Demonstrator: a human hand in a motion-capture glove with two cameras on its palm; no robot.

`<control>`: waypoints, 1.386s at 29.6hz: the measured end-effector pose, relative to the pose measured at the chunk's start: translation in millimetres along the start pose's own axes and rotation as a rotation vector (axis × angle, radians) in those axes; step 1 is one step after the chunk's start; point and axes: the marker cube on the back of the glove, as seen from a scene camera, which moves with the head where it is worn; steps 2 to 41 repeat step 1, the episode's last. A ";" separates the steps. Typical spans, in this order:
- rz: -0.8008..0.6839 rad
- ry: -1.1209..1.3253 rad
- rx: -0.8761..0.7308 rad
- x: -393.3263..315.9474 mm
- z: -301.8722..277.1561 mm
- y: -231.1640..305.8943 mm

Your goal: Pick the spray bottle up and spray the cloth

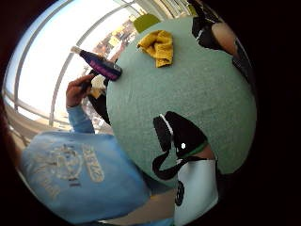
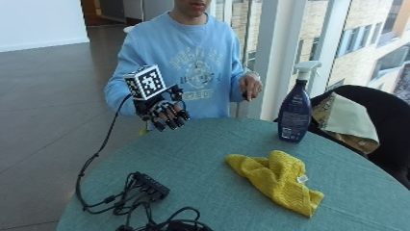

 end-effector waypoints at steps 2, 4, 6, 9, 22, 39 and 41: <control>0.000 0.002 0.000 0.1 0.0 0.0; 0.000 0.002 0.000 0.1 0.0 0.0; 0.000 0.002 0.000 0.1 0.0 0.0; 0.000 0.002 0.000 0.1 0.0 0.0; 0.000 0.002 0.000 0.1 0.0 0.0; 0.000 0.002 0.000 0.1 0.0 0.0; 0.000 0.002 0.000 0.1 0.0 0.0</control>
